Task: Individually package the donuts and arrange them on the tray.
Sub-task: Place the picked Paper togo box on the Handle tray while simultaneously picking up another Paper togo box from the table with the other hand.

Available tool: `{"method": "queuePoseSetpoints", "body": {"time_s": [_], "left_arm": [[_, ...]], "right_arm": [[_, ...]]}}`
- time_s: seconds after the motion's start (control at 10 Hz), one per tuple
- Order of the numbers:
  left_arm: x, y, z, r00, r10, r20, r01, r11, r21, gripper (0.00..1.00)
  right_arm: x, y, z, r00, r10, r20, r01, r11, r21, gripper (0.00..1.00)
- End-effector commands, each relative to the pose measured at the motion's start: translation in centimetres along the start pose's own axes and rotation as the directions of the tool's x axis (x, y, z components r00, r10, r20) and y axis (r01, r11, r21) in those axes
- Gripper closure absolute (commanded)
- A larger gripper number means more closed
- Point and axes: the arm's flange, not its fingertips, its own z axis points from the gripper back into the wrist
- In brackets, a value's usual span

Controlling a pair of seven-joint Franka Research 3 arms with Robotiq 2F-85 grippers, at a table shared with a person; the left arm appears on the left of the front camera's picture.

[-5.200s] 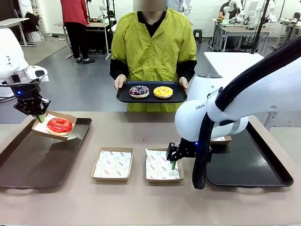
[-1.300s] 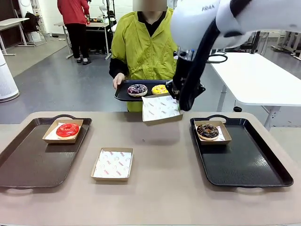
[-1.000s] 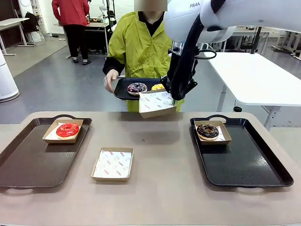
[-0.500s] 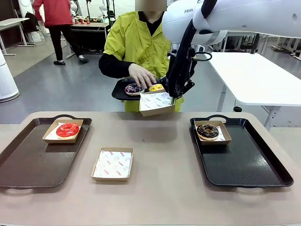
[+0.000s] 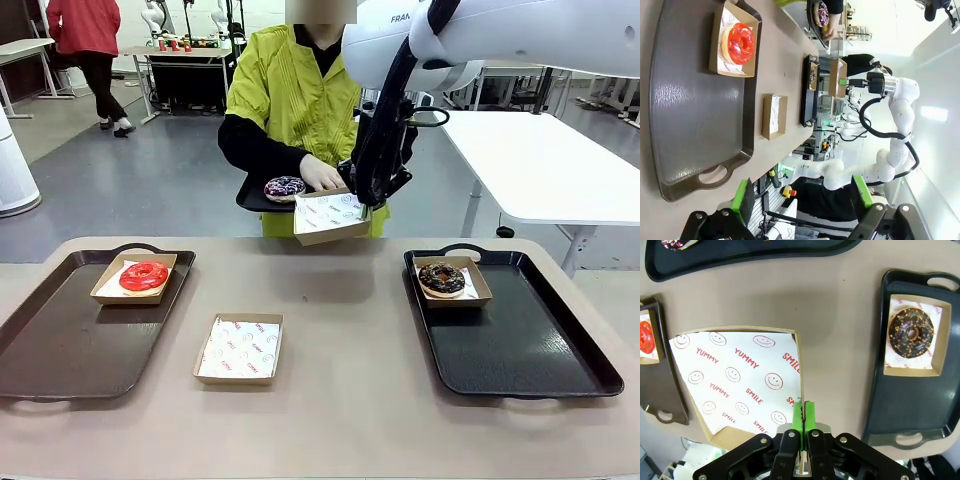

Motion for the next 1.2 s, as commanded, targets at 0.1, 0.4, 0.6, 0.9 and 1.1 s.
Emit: {"method": "queuePoseSetpoints", "body": {"time_s": [0.1,0.4,0.6,0.9,1.1], "left_arm": [[0.10,-0.15,0.19,1.000,0.001,-0.005,-0.001,1.000,0.002,0.00],[0.10,-0.15,0.19,1.000,0.001,-0.005,-0.001,1.000,0.002,0.00],[0.10,-0.15,0.19,1.000,0.001,-0.005,-0.001,1.000,0.002,0.00],[0.10,-0.15,0.19,1.000,0.001,-0.005,-0.001,1.000,0.002,0.00],[0.10,-0.15,0.19,1.000,0.001,-0.005,-0.001,1.000,0.002,0.00]], "right_arm": [[-0.33,-0.37,-0.02,1.000,-0.004,-0.001,0.004,1.000,0.000,1.00],[-0.33,-0.37,-0.02,1.000,-0.004,-0.001,0.004,1.000,0.000,1.00],[-0.33,-0.37,-0.02,1.000,-0.004,-0.001,0.004,1.000,0.000,1.00],[-0.33,-0.37,-0.02,1.000,-0.004,-0.001,0.004,1.000,0.000,1.00],[-0.33,-0.37,-0.02,1.000,-0.004,-0.001,0.004,1.000,0.000,1.00]]}}
